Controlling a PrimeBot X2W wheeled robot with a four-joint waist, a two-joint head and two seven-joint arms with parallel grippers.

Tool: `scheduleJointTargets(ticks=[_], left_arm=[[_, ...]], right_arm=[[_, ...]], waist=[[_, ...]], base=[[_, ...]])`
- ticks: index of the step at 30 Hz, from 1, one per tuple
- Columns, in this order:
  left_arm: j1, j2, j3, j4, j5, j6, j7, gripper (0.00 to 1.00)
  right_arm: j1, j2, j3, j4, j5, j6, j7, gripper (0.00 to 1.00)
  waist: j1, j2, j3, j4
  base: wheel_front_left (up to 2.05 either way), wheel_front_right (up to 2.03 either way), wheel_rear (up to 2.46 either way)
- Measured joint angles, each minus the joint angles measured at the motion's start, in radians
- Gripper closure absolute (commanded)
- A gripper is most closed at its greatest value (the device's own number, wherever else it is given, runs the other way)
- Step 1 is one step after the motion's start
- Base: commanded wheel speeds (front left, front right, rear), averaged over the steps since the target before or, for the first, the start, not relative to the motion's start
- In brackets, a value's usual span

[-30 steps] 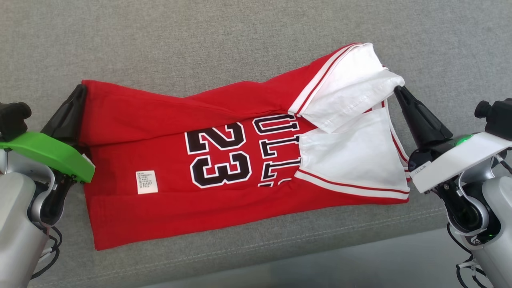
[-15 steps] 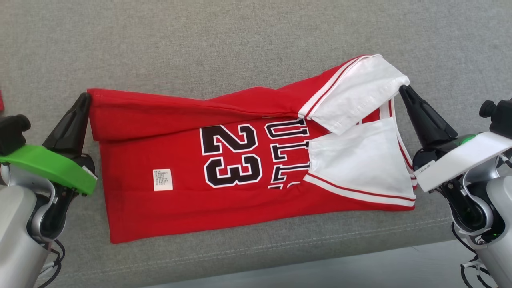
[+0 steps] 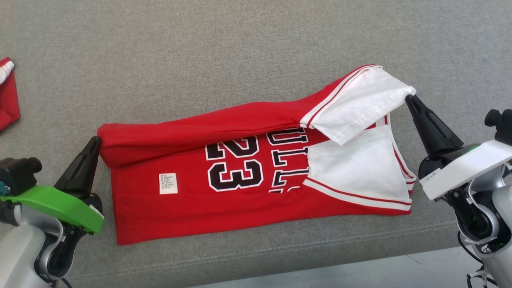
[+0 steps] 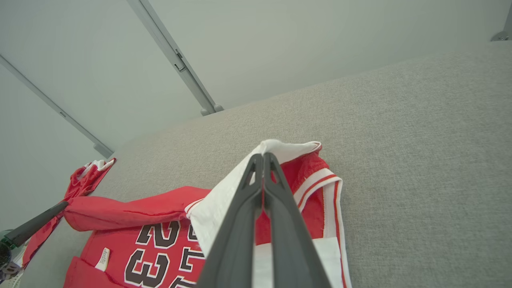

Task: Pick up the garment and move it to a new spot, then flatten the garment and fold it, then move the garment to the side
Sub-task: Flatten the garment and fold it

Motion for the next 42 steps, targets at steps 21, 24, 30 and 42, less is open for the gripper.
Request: scheduleJointTargets(ticks=[21,24,30,42], left_arm=[[0.152,-0.013,0.093,-0.078,-0.014,0.000,0.000,1.00],[0.171,-0.021,0.104,-0.081,-0.011,0.000,0.000,1.00],[0.203,-0.033,0.128,-0.097,-0.008,0.000,0.000,1.00],[0.277,-0.063,0.147,-0.113,0.031,0.000,0.000,1.00]], right_arm=[[0.090,0.037,-0.005,-0.021,0.023,-0.019,-0.027,1.00],[0.109,0.040,-0.007,-0.025,0.024,-0.020,-0.033,1.00],[0.143,0.050,-0.016,-0.025,0.038,-0.020,-0.049,1.00],[0.201,0.075,-0.015,-0.025,0.051,-0.029,-0.076,1.00]], waist=[[-0.0001,0.0000,0.009,0.001],[0.0000,0.0000,0.008,0.000],[0.0000,0.0000,0.005,-0.002],[0.0000,0.0000,-0.004,-0.004]], base=[[0.00,0.00,0.00],[0.00,0.00,0.00],[0.00,0.00,0.00],[0.00,0.00,0.00]])
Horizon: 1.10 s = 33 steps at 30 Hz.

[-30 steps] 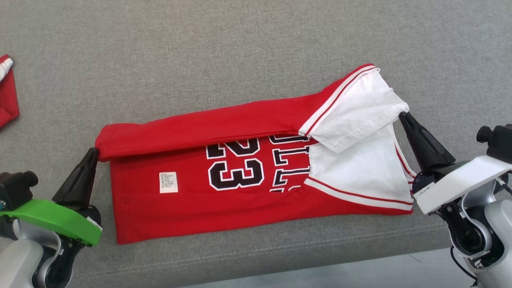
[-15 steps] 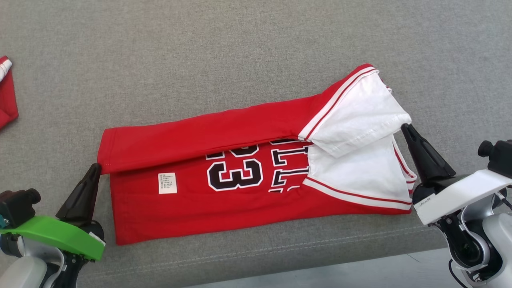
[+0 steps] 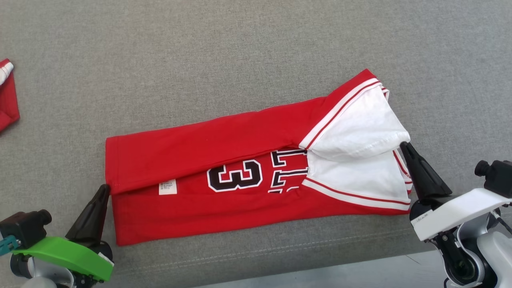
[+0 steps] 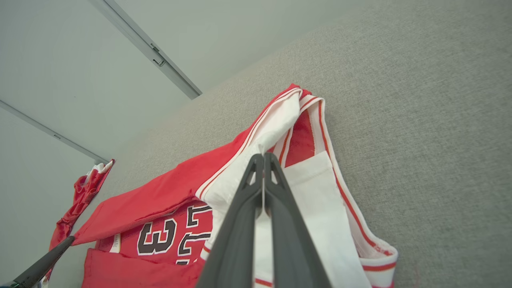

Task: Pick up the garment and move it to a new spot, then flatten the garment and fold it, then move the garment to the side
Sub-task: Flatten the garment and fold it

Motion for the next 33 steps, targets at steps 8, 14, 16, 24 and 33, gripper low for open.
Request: scheduleJointTargets(ticks=[8,14,16,24,33], left_arm=[[0.034,-0.006,0.016,-0.004,0.009,0.000,0.000,1.00],[0.034,-0.008,0.036,-0.014,0.013,0.000,0.000,1.00],[0.034,-0.008,0.037,-0.018,0.015,0.000,0.000,1.00],[0.060,-0.009,0.037,-0.023,0.017,0.000,0.000,1.00],[0.080,-0.015,0.036,-0.027,0.019,0.000,0.000,1.00]], right_arm=[[0.030,0.007,-0.002,0.000,0.008,-0.007,-0.014,1.00],[0.033,0.007,-0.004,-0.021,0.008,-0.007,-0.018,1.00],[0.034,0.007,-0.004,-0.025,0.008,-0.007,-0.021,1.00],[0.081,0.012,-0.002,-0.007,0.016,-0.012,-0.022,1.00],[0.090,0.019,0.000,0.007,0.016,-0.016,-0.023,1.00]], waist=[[0.0000,0.0000,0.000,-0.001],[0.0000,0.0000,-0.004,-0.005],[0.0000,0.0000,-0.006,-0.007],[0.0000,0.0000,-0.012,-0.015],[0.0000,0.0000,-0.006,-0.015]], base=[[0.00,0.00,0.00],[0.00,0.00,0.00],[0.00,0.00,0.00],[0.00,0.00,0.00],[0.00,0.00,0.00]])
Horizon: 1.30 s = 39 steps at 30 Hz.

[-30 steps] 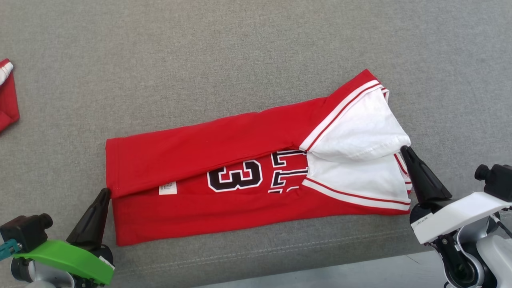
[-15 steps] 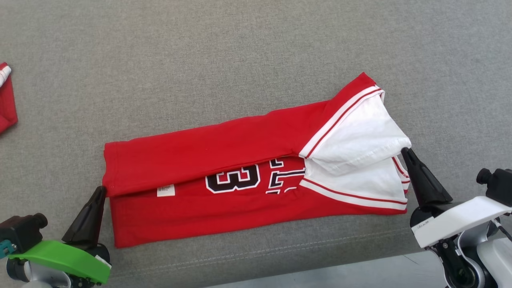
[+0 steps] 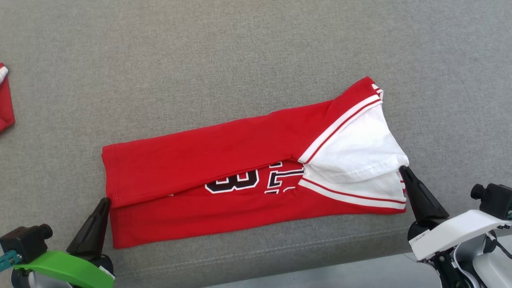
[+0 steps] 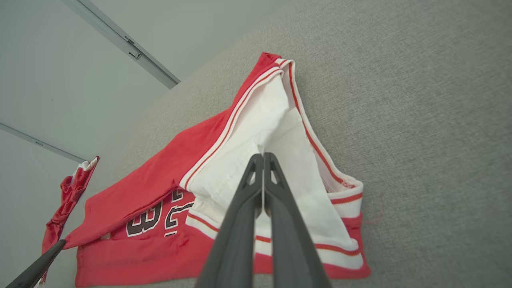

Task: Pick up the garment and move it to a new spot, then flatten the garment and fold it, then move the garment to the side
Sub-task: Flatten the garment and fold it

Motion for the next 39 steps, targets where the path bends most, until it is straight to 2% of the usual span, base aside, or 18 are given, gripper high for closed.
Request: scheduleJointTargets(ticks=[7,8,9,10,11,12,13,14,16,17,22,32,34,39], left_arm=[[0.002,-0.002,-0.004,0.005,0.003,0.000,0.000,1.00],[0.002,-0.003,-0.004,0.007,0.003,0.000,0.000,0.98],[0.002,-0.003,-0.004,0.011,0.004,0.000,0.000,0.76],[0.002,-0.003,-0.004,0.016,0.009,0.000,0.000,0.62],[0.002,-0.003,-0.004,0.020,0.020,0.000,0.000,0.55],[0.001,-0.003,-0.005,0.023,0.031,0.000,0.000,0.25],[0.001,-0.003,-0.005,0.025,0.034,0.000,0.000,0.06],[0.000,-0.004,-0.006,0.027,0.034,0.000,0.000,0.00],[-0.001,-0.009,-0.009,0.030,0.034,0.000,0.000,0.00],[-0.001,-0.012,-0.012,0.033,0.034,0.000,0.000,0.00],[-0.001,-0.014,-0.012,0.049,0.034,0.005,0.000,0.00],[0.011,-0.015,0.048,0.047,0.033,0.045,0.000,0.00],[0.023,-0.014,0.072,0.029,0.033,0.061,0.000,0.00],[0.022,-0.019,0.078,-0.008,0.044,0.066,0.000,0.00]], right_arm=[[-0.001,0.002,0.022,0.022,-0.011,0.000,0.007,1.00],[-0.002,0.002,0.025,0.029,-0.015,0.000,0.008,0.91],[-0.004,0.002,0.028,0.036,-0.022,-0.001,0.008,0.65],[-0.005,0.001,0.029,0.041,-0.026,-0.001,0.010,0.56],[-0.006,-0.001,0.029,0.045,-0.031,-0.001,0.011,0.52],[-0.007,-0.002,0.029,0.050,-0.039,-0.001,0.011,0.45],[-0.008,-0.004,0.029,0.053,-0.044,-0.001,0.011,0.39],[-0.009,-0.004,0.029,0.057,-0.047,-0.001,0.011,0.30],[-0.012,-0.004,0.029,0.067,-0.048,-0.002,0.013,0.08],[-0.014,-0.005,0.029,0.072,-0.048,-0.002,0.017,0.00],[-0.016,-0.010,0.027,0.097,-0.053,-0.009,0.034,0.00],[-0.032,-0.006,-0.052,0.102,0.005,-0.009,0.032,0.00],[-0.037,-0.003,-0.054,0.103,0.029,-0.001,0.033,0.00],[-0.075,-0.009,-0.064,0.117,0.058,0.021,0.043,0.00]], waist=[[0.0000,0.0000,0.007,0.001],[0.0000,0.0000,0.008,0.001],[0.0000,0.0000,0.009,0.001],[0.0000,0.0000,0.009,0.000],[0.0000,0.0000,0.010,0.000],[0.0000,0.0000,0.010,0.000],[0.0000,0.0000,0.011,-0.001],[0.0000,0.0000,0.011,-0.001],[0.0000,0.0000,0.012,-0.002],[0.0000,0.0000,0.012,-0.002],[0.0000,0.0000,0.012,-0.006],[0.0000,0.0000,0.016,-0.036],[0.0000,0.0000,0.018,-0.045],[0.0000,0.0000,0.028,-0.044]], base=[[0.00,0.00,0.00],[0.00,0.00,0.00],[0.00,0.00,0.00],[0.00,0.00,0.00],[0.00,0.00,0.00],[0.00,0.00,0.00],[0.00,0.00,0.00],[0.00,0.00,0.00],[0.00,0.00,0.00],[0.00,0.00,0.00],[0.00,0.00,0.00],[0.00,0.00,0.00],[0.00,0.00,0.00],[0.00,0.00,0.00]])
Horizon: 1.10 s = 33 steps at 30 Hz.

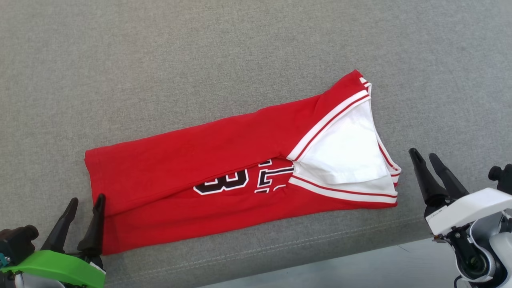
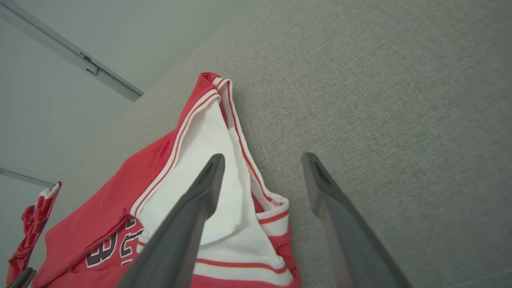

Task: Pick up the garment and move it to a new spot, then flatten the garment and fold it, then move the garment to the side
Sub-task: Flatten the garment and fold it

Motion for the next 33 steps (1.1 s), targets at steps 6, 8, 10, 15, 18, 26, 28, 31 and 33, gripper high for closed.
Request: scheduleJointTargets(ticks=[6,8,10,15,18,26,28,31,33], left_arm=[[-0.004,-0.003,-0.011,-0.037,0.015,0.004,0.000,0.00],[-0.010,-0.008,-0.012,-0.052,0.020,0.005,0.000,0.00],[-0.028,-0.016,-0.016,-0.068,0.023,0.005,0.000,0.00],[-0.059,-0.028,-0.023,-0.095,0.069,0.005,-0.001,0.00],[-0.069,-0.032,-0.025,-0.107,0.076,0.005,-0.003,0.00],[-0.070,-0.053,-0.016,-0.119,0.083,0.015,-0.003,0.00],[-0.070,-0.056,-0.004,-0.120,0.083,0.022,-0.003,0.00],[-0.070,-0.058,0.005,-0.119,0.083,0.023,-0.003,0.00],[-0.069,-0.063,0.006,-0.119,0.083,0.023,-0.003,0.00]], right_arm=[[-0.088,-0.016,0.014,0.039,0.003,0.019,0.047,0.00],[-0.113,-0.020,0.022,0.056,0.003,0.028,0.066,0.00],[-0.138,-0.022,0.025,0.077,0.004,0.029,0.081,0.00],[-0.188,-0.040,0.035,0.136,0.011,0.043,0.134,0.00],[-0.205,-0.042,0.039,0.170,0.020,0.043,0.159,0.00],[-0.239,-0.041,0.033,0.227,0.076,0.071,0.198,0.00],[-0.254,-0.040,0.037,0.236,0.079,0.078,0.212,0.00],[-0.269,-0.041,0.044,0.247,0.089,0.089,0.239,0.00],[-0.279,-0.044,0.049,0.255,0.100,0.096,0.258,0.00]], waist=[[0.0000,0.0000,0.019,0.016],[0.0000,0.0000,0.026,0.024],[0.0000,0.0000,0.034,0.032],[0.0000,0.0000,0.053,0.058],[0.0000,0.0000,0.063,0.075],[0.0000,0.0000,0.082,0.118],[0.0000,0.0000,0.084,0.125],[0.0000,0.0000,0.084,0.127],[0.0000,0.0000,0.082,0.128]], base=[[0.00,0.00,0.00],[0.00,0.00,0.00],[0.00,0.00,0.00],[0.00,0.00,0.00],[0.00,0.00,0.00],[0.00,0.00,0.00],[0.00,0.00,0.00],[0.00,0.00,0.00],[0.00,0.00,0.00]])
